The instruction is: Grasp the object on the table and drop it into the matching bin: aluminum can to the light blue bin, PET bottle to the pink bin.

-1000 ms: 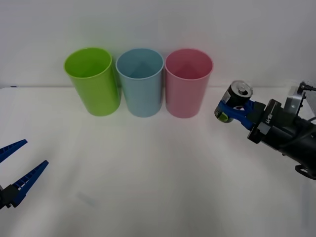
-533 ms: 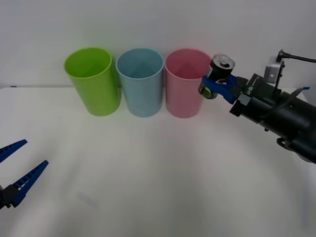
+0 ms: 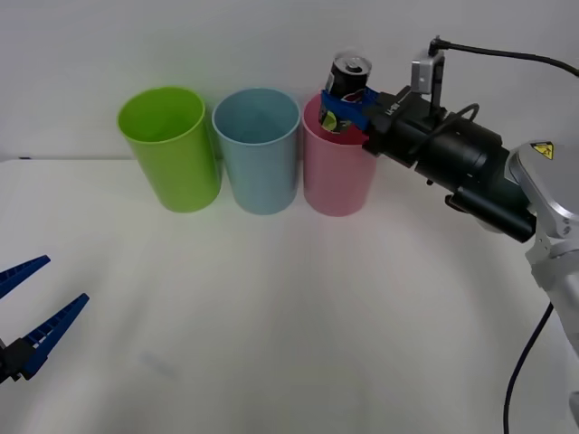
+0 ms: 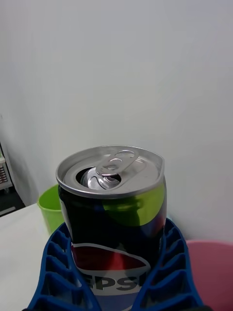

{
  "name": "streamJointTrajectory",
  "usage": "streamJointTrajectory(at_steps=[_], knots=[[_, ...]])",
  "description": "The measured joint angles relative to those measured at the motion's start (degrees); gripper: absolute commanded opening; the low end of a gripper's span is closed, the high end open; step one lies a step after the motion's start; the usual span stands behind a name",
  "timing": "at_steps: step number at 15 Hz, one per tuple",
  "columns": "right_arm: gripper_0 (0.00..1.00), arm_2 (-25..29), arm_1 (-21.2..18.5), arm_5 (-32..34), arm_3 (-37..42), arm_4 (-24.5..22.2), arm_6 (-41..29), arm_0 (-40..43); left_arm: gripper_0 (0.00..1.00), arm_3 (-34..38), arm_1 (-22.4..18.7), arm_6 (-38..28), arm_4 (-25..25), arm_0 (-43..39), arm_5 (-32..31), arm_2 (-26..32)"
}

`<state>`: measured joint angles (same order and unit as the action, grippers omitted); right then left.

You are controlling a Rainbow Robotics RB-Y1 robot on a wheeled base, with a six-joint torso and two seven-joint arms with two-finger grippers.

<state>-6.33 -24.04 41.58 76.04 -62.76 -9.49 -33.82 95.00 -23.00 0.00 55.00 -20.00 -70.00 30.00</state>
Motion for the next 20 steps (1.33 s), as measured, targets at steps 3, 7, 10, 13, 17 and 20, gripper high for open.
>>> streamJointTrajectory(at_steps=[3,7,10,13,17,20], knots=[[0.0,-0.1,2.4,0.0,-6.7,-1.9,0.1,-6.3,1.0,0.0,0.0,0.0,0.0,0.0,0.0,0.0],[0.0,0.0,5.8,-0.1,-16.1,-3.7,1.0,-13.5,1.0,0.0,0.0,0.0,0.0,0.0,0.0,0.0],[0.0,0.0,8.9,-1.4,-23.1,-4.3,1.9,-18.8,1.0,0.0,0.0,0.0,0.0,0.0,0.0,0.0],[0.0,0.0,12.1,-4.3,-28.6,-5.4,2.7,-23.2,1.0,0.0,0.0,0.0,0.0,0.0,0.0,0.0],[0.0,0.0,15.7,-8.2,-31.6,-7.2,3.4,-25.9,1.0,0.0,0.0,0.0,0.0,0.0,0.0,0.0],[0.0,-0.1,16.9,-9.3,-31.8,-8.3,3.7,-26.2,1.0,0.0,0.0,0.0,0.0,0.0,0.0,0.0]])
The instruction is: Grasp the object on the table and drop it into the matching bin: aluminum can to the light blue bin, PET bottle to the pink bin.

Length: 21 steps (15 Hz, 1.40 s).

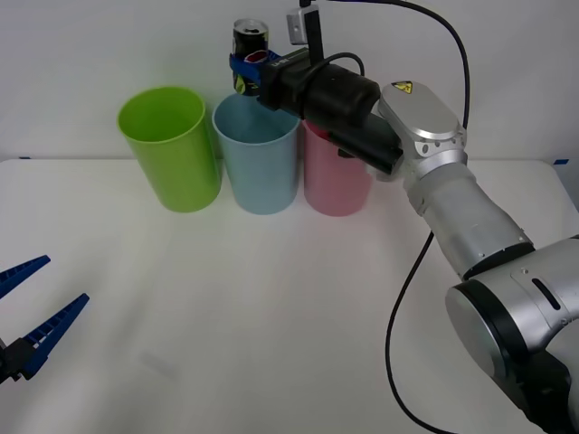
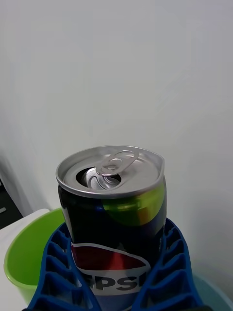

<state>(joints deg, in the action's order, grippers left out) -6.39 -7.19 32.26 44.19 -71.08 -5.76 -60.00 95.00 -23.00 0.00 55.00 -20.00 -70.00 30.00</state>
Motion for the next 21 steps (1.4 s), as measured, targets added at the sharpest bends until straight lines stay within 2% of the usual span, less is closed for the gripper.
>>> streamJointTrajectory(at_steps=[2,3,4,5,12,14,18,21], knots=[[0.03,0.0,0.0,-0.1,0.0,-0.1,0.4,-0.1,1.0,0.0,0.0,0.0,0.0,0.0,0.0,0.0],[0.2,-0.1,0.1,0.0,0.0,-0.1,0.6,-0.1,1.0,0.0,0.0,0.0,0.0,0.0,0.0,0.0],[0.88,-0.1,0.1,0.0,0.0,-0.1,0.8,-0.1,1.0,0.0,0.0,0.0,0.0,0.0,0.0,0.0],[1.0,-0.1,0.2,-0.1,0.0,-0.1,1.2,-0.1,1.0,0.0,0.0,0.0,0.0,0.0,0.0,0.0],[1.0,-0.1,-0.8,0.5,0.0,0.0,2.9,0.0,1.0,0.0,0.0,0.0,0.0,0.0,0.0,0.0],[1.0,-0.3,-2.2,2.7,0.0,0.4,3.1,0.1,1.0,0.0,0.0,0.0,0.0,0.0,0.0,0.0],[1.0,-0.9,-6.4,11.3,1.1,3.0,3.1,2.5,1.0,0.0,0.0,0.0,0.0,0.0,0.0,0.0],[1.0,-3.5,-10.2,13.0,9.0,4.9,2.0,8.0,1.0,0.0,0.0,0.0,0.0,0.0,0.0,0.0]])
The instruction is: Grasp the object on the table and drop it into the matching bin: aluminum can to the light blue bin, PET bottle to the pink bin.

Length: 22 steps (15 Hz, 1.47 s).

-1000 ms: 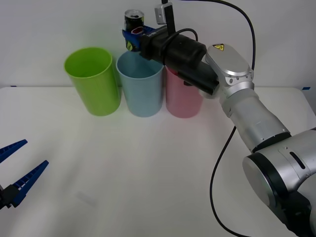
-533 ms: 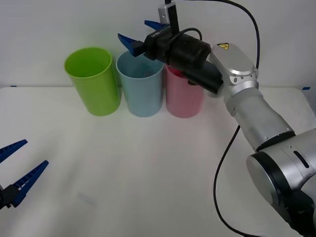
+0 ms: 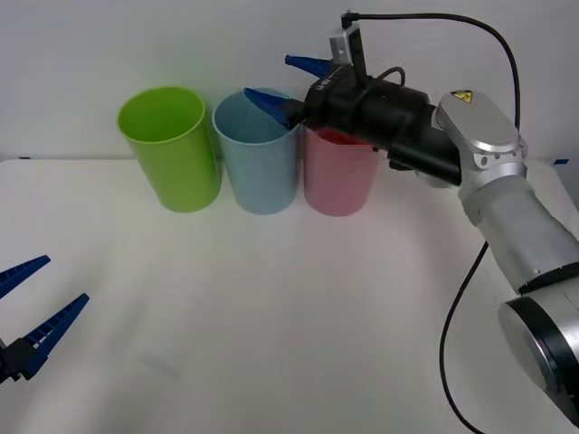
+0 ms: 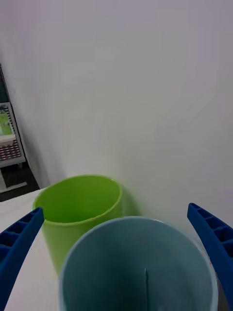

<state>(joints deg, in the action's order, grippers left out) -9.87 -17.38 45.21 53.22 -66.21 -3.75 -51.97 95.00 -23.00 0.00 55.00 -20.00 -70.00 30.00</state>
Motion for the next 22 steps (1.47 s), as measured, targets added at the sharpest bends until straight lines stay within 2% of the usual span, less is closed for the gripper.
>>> streamJointTrajectory(at_steps=[4,6,11,15,19,22], knots=[[1.0,-9.0,-8.6,-5.7,14.2,8.8,-0.9,8.6,1.0,0.0,0.0,0.0,0.0,0.0,0.0,0.0],[1.0,-10.1,-12.1,-7.3,20.7,10.4,-1.3,12.9,1.0,0.0,0.0,0.0,0.0,0.0,0.0,0.0],[1.0,-10.2,-19.4,-8.0,31.5,14.2,-1.5,22.0,1.0,0.0,0.0,0.0,0.0,0.0,0.0,0.0],[1.0,-9.5,-25.1,-11.5,40.6,17.3,-1.1,29.9,1.0,0.0,0.0,0.0,0.0,0.0,0.0,0.0],[1.0,-4.9,-28.4,-12.1,47.5,17.8,-0.4,39.3,1.0,0.0,0.0,0.0,0.0,0.0,0.0,0.0],[1.0,-0.7,-29.4,-11.4,50.4,17.7,1.7,46.2,1.0,0.0,0.0,0.0,0.0,0.0,0.0,0.0]])
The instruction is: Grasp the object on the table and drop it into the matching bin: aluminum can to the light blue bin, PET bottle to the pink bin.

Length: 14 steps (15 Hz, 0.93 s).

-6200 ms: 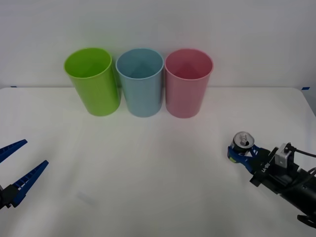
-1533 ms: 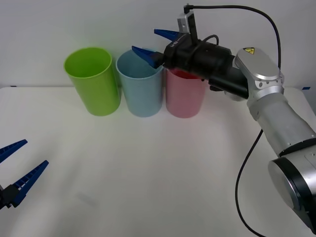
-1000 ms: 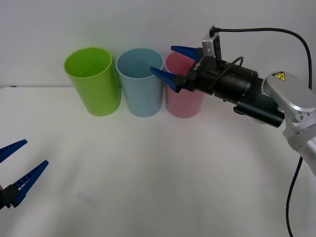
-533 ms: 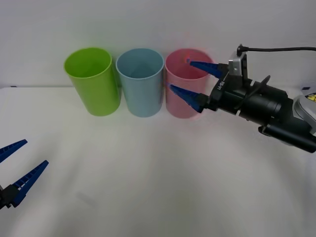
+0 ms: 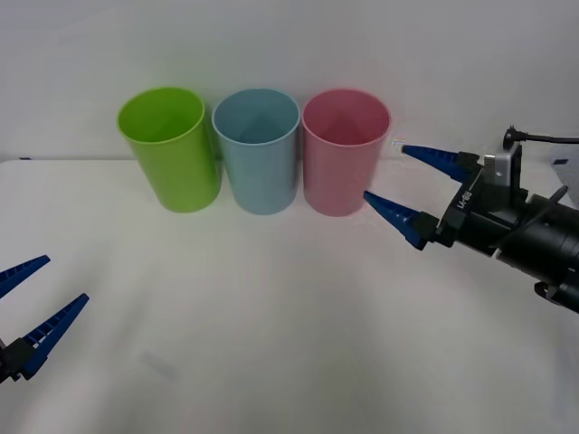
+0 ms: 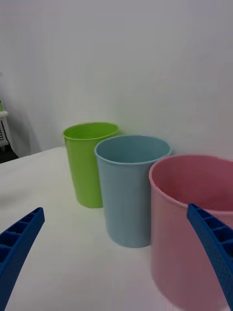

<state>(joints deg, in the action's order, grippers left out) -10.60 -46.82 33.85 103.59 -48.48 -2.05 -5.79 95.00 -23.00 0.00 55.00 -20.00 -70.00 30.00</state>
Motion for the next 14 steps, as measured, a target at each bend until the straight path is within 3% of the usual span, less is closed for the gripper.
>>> streamJointTrajectory(at_steps=[10,14], knots=[[1.0,8.8,-0.2,3.3,1.6,4.9,17.8,18.4,1.0,0.0,0.0,0.0,0.0,0.0,0.0,0.0],[1.0,12.2,2.2,6.5,1.1,6.6,21.4,24.3,1.0,0.0,0.0,0.0,0.0,0.0,0.0,0.0]])
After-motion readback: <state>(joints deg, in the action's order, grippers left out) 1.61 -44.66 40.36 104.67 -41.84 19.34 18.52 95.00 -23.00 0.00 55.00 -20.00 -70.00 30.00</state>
